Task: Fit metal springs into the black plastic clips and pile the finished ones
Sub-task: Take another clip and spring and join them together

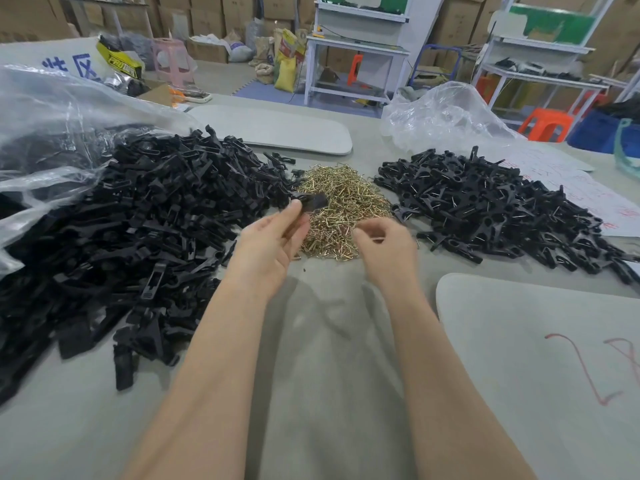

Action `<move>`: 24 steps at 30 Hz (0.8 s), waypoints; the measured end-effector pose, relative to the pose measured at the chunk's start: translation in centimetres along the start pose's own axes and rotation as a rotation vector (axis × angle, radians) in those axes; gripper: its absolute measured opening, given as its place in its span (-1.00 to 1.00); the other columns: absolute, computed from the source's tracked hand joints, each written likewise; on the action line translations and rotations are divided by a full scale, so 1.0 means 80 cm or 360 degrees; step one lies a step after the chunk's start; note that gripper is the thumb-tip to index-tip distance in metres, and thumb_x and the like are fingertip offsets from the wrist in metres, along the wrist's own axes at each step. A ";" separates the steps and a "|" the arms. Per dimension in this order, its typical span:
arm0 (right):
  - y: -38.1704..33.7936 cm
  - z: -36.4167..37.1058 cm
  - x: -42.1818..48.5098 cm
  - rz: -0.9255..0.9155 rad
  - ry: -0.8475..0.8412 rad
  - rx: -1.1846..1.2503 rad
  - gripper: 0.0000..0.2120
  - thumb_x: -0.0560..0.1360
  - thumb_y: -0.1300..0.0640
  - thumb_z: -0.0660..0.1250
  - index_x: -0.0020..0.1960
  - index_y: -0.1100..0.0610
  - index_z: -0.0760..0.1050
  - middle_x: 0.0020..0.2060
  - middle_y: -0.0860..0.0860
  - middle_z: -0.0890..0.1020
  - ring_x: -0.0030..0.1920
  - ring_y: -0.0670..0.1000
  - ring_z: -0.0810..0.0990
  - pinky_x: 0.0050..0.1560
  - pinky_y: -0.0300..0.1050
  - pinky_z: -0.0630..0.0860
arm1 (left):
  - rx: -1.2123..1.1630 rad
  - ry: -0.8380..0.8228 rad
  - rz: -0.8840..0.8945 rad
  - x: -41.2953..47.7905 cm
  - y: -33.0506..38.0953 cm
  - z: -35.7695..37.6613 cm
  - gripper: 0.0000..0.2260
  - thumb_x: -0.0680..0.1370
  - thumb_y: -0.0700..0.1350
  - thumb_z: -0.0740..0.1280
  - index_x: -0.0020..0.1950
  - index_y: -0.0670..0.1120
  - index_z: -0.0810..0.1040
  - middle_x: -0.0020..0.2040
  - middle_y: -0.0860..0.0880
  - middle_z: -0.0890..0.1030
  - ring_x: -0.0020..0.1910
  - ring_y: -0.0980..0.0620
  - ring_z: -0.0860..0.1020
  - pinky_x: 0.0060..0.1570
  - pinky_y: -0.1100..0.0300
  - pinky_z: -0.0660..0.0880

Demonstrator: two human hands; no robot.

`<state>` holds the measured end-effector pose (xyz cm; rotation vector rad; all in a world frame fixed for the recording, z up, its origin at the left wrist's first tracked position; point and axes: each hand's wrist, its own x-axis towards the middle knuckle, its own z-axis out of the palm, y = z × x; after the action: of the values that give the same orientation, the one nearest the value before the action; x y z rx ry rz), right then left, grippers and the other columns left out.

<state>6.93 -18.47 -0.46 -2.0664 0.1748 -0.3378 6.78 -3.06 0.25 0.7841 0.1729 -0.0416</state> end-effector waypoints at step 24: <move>-0.002 0.052 -0.023 -0.0575 -0.0528 -0.0698 -0.70 0.50 0.10 0.30 0.22 0.10 0.54 0.02 0.07 0.48 0.10 0.10 0.46 0.13 -0.06 0.39 | -0.0753 0.0188 -0.0324 -0.003 0.007 -0.004 -0.88 0.54 -0.23 0.35 0.00 -0.26 0.50 -0.03 -0.14 0.54 0.01 -0.02 0.58 0.08 0.17 0.56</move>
<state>6.44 -14.45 -2.60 -2.5561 -0.3603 -0.1761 6.55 -2.41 0.45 0.2947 0.3597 -0.1420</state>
